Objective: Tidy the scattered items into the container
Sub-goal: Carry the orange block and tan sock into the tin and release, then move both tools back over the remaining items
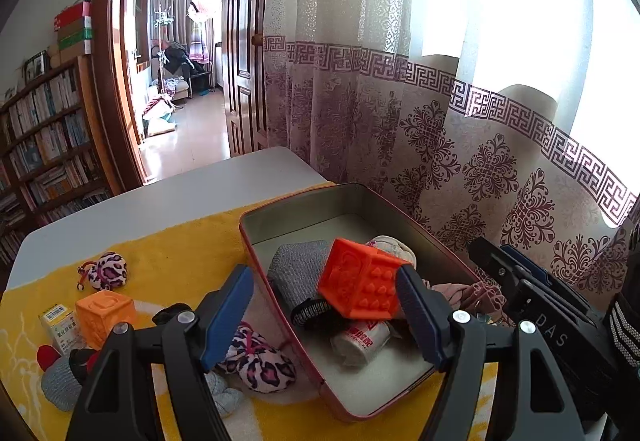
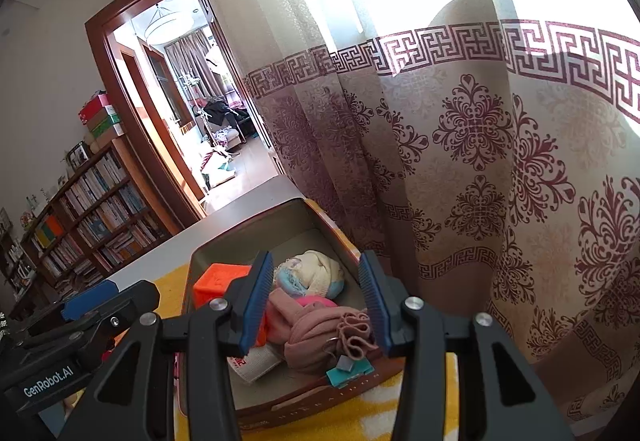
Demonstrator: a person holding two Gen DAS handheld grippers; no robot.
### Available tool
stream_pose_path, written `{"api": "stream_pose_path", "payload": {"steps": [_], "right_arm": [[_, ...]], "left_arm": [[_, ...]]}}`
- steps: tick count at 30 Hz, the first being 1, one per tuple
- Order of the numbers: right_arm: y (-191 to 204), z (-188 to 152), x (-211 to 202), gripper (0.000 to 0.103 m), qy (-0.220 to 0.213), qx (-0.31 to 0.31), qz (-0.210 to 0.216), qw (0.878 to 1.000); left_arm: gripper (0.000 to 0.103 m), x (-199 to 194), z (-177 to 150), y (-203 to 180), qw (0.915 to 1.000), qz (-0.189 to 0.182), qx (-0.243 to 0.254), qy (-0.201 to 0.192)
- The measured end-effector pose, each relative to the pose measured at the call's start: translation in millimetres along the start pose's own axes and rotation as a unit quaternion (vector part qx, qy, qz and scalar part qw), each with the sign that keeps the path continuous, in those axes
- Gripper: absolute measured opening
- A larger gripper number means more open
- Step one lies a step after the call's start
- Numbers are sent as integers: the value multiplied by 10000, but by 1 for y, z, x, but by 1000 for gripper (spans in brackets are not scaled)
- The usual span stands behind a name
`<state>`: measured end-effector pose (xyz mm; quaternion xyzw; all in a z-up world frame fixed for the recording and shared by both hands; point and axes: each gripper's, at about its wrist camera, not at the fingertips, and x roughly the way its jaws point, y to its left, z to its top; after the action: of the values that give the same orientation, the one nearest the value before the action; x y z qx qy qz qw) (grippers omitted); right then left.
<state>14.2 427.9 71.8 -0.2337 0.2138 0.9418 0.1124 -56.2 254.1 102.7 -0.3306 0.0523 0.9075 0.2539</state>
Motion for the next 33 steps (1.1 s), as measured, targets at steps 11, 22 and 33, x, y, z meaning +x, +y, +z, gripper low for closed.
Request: {"api": "stream_pose_path", "payload": {"steps": [11,22,33], "right_arm": [[7,-5,-1,52,23,-76,28,10000],[36,-12,-6,57,113,-303,248,9992],[88,-34,-7,63,417,-804,763,9930]], "left_arm": [[75,-8,-12,27,9994,191,-270,88],[75,-25,-25,73,9964,461,-701,91],[75,-45,-51,124,9909,771,-1097,126]]}}
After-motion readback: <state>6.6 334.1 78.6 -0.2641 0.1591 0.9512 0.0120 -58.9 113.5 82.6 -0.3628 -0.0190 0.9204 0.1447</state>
